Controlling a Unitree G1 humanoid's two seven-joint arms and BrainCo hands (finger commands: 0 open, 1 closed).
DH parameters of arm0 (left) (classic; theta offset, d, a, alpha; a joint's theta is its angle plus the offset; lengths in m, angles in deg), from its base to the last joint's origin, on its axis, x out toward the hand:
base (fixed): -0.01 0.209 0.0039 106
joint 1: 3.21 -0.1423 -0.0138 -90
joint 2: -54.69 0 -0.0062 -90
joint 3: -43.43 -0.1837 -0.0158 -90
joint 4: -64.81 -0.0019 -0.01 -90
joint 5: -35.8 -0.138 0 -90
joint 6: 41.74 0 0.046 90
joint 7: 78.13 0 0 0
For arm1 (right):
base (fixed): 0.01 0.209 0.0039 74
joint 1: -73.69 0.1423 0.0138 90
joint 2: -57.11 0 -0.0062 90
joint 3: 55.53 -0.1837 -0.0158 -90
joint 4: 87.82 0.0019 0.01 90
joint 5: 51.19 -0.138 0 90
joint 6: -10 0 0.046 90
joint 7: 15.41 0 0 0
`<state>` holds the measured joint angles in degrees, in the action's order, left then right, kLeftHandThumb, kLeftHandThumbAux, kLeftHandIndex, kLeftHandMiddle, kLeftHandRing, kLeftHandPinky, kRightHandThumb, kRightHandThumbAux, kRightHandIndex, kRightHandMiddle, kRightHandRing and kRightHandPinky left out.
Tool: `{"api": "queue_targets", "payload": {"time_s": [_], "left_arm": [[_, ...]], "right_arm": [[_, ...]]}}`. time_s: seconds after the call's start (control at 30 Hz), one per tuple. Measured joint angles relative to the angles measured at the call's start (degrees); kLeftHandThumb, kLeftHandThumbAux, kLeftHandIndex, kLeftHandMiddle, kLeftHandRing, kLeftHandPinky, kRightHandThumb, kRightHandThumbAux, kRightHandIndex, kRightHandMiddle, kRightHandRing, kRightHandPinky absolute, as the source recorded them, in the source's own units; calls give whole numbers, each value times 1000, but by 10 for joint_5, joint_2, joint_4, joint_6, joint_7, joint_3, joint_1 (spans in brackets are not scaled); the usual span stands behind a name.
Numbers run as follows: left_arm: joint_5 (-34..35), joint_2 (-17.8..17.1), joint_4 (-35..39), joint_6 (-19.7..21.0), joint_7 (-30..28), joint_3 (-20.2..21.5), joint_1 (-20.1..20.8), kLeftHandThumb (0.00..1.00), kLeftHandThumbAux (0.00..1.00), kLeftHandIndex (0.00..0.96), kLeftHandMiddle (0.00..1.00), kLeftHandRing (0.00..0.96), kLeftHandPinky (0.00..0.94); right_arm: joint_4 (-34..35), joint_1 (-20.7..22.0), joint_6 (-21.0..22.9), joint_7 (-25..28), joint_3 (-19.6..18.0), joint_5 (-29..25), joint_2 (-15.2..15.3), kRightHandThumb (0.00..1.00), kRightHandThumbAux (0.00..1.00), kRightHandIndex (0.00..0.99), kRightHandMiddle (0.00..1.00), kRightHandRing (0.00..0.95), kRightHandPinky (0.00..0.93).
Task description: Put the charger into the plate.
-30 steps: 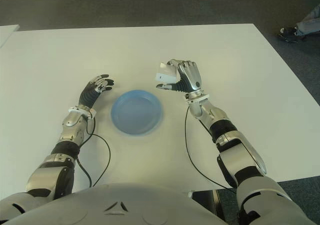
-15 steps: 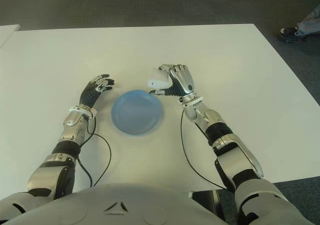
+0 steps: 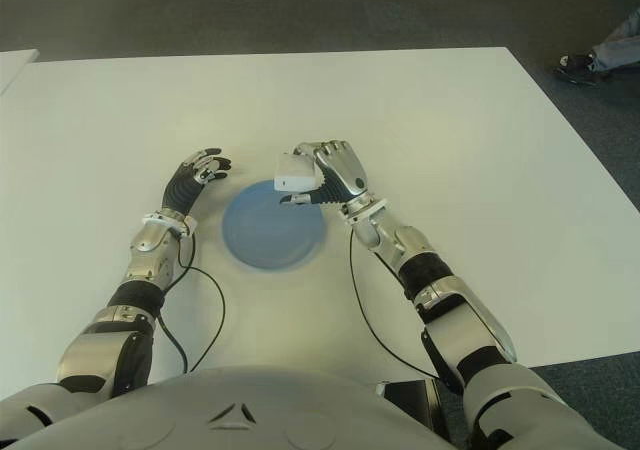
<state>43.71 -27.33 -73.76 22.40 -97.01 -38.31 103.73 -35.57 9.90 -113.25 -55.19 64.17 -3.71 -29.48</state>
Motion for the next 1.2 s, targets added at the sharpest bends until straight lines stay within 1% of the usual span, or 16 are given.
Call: {"api": "queue_targets", "payload": {"time_s": [0.33, 0.53, 0.57, 0.6, 0.67, 0.73, 0.83, 0.9, 0.93, 0.97, 1.0, 1.03, 1.07, 1.1, 1.17, 1.2], "left_arm": [[0, 5, -1, -4, 7, -2, 0, 3, 540, 251, 347, 321, 281], [0, 7, -2, -6, 8, -2, 1, 1, 536, 249, 346, 321, 282], [0, 7, -3, -6, 8, -2, 1, 2, 536, 248, 347, 322, 283], [0, 7, -4, -6, 8, -2, 2, 2, 536, 248, 347, 323, 284], [0, 8, -5, -7, 8, -2, 2, 2, 535, 247, 348, 324, 284], [0, 9, -5, -7, 8, -2, 2, 1, 534, 245, 347, 324, 284], [0, 10, -5, -7, 8, -2, 3, 0, 533, 244, 347, 324, 283], [0, 10, -6, -7, 8, -2, 3, 0, 536, 243, 345, 324, 284], [0, 10, -6, -7, 8, -2, 3, 1, 537, 243, 344, 324, 285], [0, 11, -6, -7, 8, -2, 3, 1, 538, 242, 343, 324, 286], [0, 11, -6, -7, 8, -2, 4, 2, 540, 241, 340, 323, 286], [0, 11, -6, -7, 8, -2, 4, 2, 541, 240, 339, 322, 286], [0, 11, -7, -7, 8, -2, 4, 2, 544, 238, 336, 320, 283], [0, 11, -7, -8, 8, -2, 4, 1, 546, 236, 333, 318, 281], [0, 11, -8, -8, 8, -2, 4, 0, 550, 233, 329, 315, 279], [0, 11, -8, -9, 8, -2, 4, 0, 550, 233, 328, 315, 279]], "right_arm": [[0, -5, 1, 16, 10, 3, -24, 879, 671, 802, 843, 846, 857], [3, -11, 1, 38, 10, 1, -28, 855, 657, 758, 803, 795, 769], [4, -12, 1, 42, 9, 1, -27, 811, 674, 644, 783, 774, 738], [6, -12, 1, 47, 9, 1, -27, 783, 685, 571, 770, 760, 717], [9, -13, 1, 54, 9, 1, -27, 757, 695, 507, 754, 742, 692], [13, -13, 1, 61, 10, 1, -27, 731, 700, 465, 730, 709, 652], [16, -13, 0, 71, 12, 2, -25, 717, 702, 445, 711, 685, 631], [17, -12, -1, 79, 15, 3, -24, 705, 702, 434, 672, 651, 602], [18, -12, -3, 84, 16, 4, -23, 628, 571, 418, 601, 579, 531], [19, -12, -3, 91, 17, 4, -22, 599, 525, 412, 575, 553, 506], [20, -12, -4, 96, 18, 4, -21, 546, 425, 379, 466, 433, 391], [21, -12, -3, 103, 18, 4, -20, 526, 390, 367, 427, 389, 350], [23, -12, -3, 110, 18, 4, -19, 491, 323, 334, 325, 269, 228], [26, -12, -3, 121, 18, 4, -17, 468, 281, 313, 259, 192, 149], [33, -12, 1, 137, 19, 4, -14, 440, 223, 271, 167, 79, 61], [36, -12, 3, 144, 19, 4, -13, 437, 215, 265, 154, 64, 48]]}}
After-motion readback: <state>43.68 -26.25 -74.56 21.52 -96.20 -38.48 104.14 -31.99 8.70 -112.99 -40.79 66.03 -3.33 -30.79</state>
